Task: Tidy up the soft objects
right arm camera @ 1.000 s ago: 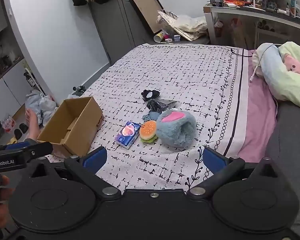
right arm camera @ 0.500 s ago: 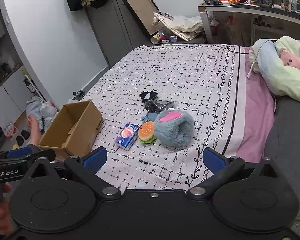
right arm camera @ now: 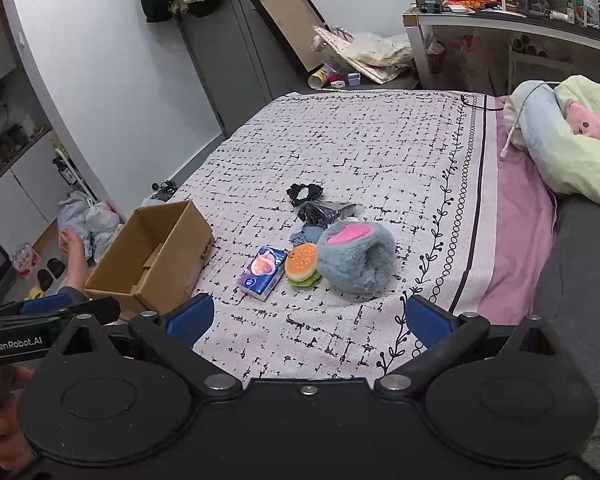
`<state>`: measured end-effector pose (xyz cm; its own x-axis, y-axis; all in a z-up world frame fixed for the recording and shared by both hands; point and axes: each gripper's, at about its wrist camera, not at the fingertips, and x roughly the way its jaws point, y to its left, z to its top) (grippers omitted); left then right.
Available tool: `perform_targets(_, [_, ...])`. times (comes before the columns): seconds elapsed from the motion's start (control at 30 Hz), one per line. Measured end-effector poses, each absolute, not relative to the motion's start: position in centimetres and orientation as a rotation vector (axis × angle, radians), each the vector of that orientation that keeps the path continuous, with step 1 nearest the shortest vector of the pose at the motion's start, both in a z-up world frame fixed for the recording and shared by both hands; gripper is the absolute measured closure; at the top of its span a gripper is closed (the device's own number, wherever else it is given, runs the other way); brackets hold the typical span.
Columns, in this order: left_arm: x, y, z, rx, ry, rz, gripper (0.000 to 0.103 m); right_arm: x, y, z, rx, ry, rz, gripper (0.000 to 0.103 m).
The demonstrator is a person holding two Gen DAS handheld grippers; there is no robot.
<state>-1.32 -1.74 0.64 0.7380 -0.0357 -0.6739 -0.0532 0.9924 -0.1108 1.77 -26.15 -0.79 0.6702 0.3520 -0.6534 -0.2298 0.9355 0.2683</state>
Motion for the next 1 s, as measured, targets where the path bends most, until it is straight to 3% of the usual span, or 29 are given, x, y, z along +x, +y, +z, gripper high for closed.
perform_targets(1.0, [-1.30,-1.51,1.14,-0.103,0.717,0.034,0.010,1.95,-25.76,-0.43,0.142,0.751,0.348,0.000])
